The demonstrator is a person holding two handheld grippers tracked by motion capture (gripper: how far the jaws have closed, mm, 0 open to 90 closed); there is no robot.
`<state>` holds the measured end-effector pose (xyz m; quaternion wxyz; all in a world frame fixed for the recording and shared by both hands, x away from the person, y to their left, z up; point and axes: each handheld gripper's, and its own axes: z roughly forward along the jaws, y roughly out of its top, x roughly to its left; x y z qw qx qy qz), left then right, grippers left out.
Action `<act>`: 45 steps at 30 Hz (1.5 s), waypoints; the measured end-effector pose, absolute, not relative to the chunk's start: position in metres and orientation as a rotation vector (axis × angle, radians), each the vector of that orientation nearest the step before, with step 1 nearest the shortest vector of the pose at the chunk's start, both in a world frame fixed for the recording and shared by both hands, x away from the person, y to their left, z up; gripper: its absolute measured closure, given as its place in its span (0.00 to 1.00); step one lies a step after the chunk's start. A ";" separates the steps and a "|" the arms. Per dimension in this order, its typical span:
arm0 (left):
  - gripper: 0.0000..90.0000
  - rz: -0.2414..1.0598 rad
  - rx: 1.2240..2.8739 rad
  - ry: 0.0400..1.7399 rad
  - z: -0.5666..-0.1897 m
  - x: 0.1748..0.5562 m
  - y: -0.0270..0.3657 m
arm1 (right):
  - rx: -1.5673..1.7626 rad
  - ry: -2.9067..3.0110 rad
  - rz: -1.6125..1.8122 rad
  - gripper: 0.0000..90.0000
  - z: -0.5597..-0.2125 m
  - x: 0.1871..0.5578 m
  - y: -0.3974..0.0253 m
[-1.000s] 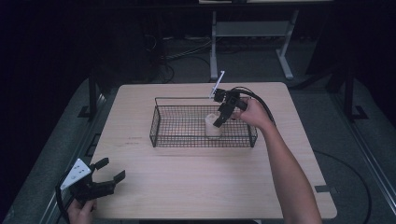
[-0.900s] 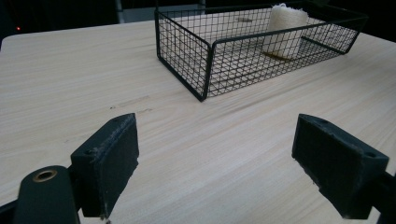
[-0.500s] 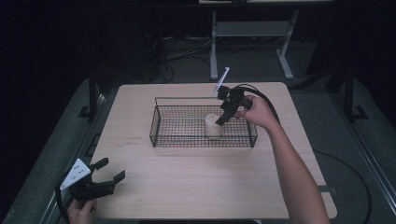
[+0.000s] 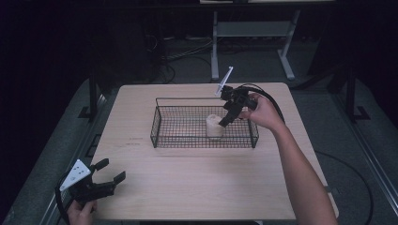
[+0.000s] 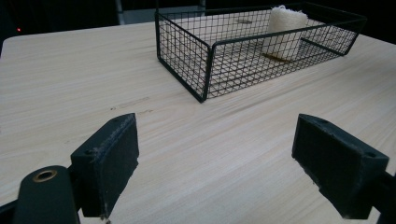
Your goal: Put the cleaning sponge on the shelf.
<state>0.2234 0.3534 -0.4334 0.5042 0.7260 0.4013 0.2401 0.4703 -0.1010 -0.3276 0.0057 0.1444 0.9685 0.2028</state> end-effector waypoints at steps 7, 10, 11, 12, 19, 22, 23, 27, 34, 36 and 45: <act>0.15 0.581 1.755 0.967 -0.433 0.223 0.352 | 0.441 3.016 0.655 0.19 -0.322 0.464 -0.108; 0.15 0.581 1.754 0.968 -0.433 0.223 0.353 | 0.447 3.016 0.668 0.19 -0.322 0.461 -0.111; 0.15 0.581 1.753 0.968 -0.433 0.223 0.353 | 0.454 3.015 0.668 0.19 -0.322 0.460 -0.113; 0.15 0.581 1.754 0.968 -0.433 0.223 0.353 | 0.456 3.013 0.670 0.18 -0.322 0.460 -0.114; 0.16 0.583 1.759 0.968 -0.433 0.223 0.352 | 0.462 3.022 0.658 0.17 -0.323 0.453 -0.121; 0.15 0.583 1.753 0.969 -0.433 0.223 0.353 | 0.450 3.020 0.666 0.17 -0.323 0.450 -0.123; 0.15 0.583 1.754 0.969 -0.433 0.222 0.353 | 0.451 3.021 0.664 0.17 -0.323 0.448 -0.124; 0.15 0.583 1.758 0.968 -0.433 0.222 0.352 | 0.456 3.022 0.667 0.17 -0.325 0.444 -0.130; 0.15 0.584 1.760 0.968 -0.434 0.223 0.352 | 0.467 3.017 0.668 0.17 -0.321 0.437 -0.139; 0.15 0.584 1.760 0.969 -0.434 0.223 0.352 | 0.466 3.017 0.667 0.17 -0.320 0.435 -0.142; 0.15 0.583 1.758 0.972 -0.434 0.222 0.353 | 0.467 3.027 0.669 0.17 -0.322 0.425 -0.150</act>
